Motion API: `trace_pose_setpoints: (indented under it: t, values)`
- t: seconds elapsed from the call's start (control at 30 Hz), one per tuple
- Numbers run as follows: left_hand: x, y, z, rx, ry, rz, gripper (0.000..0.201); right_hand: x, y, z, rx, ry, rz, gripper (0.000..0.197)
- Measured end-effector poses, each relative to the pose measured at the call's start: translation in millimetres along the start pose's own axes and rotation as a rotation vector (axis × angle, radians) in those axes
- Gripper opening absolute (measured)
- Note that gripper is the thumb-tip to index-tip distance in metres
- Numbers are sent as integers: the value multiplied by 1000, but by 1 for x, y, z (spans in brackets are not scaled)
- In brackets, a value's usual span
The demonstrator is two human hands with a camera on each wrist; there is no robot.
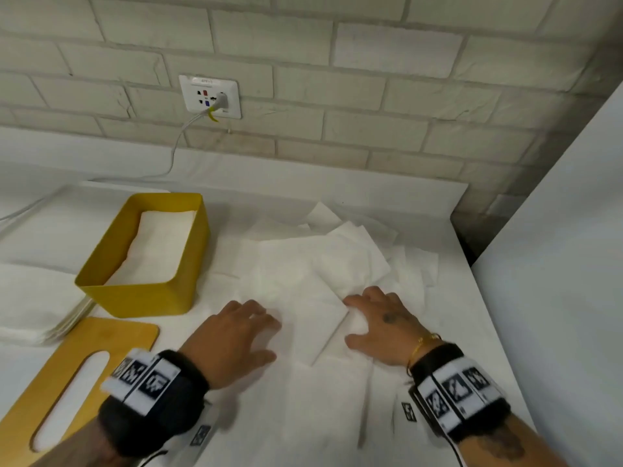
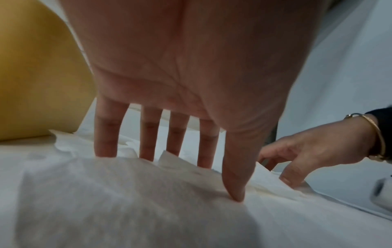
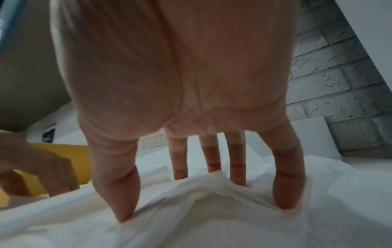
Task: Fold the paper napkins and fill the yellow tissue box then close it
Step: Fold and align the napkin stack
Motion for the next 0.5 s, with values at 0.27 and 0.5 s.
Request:
trace_pose_setpoints:
  t: [0.27, 0.5]
  values:
    - [-18, -68, 14, 10, 13, 69, 92, -37, -55, 31, 87, -1, 0, 68]
    - [1, -72, 18, 19, -73, 24, 99, -35, -64, 31, 143, 76, 7, 63]
Point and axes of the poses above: each hand's wrist, its own y-axis towards the middle knuckle, its own x-axis out of the back of the hand, z = x × y, the point moved 8 cm from there along y, towards the middle knuckle, and after that the axes turned 14 degrees about x, right-handed, at the moved point
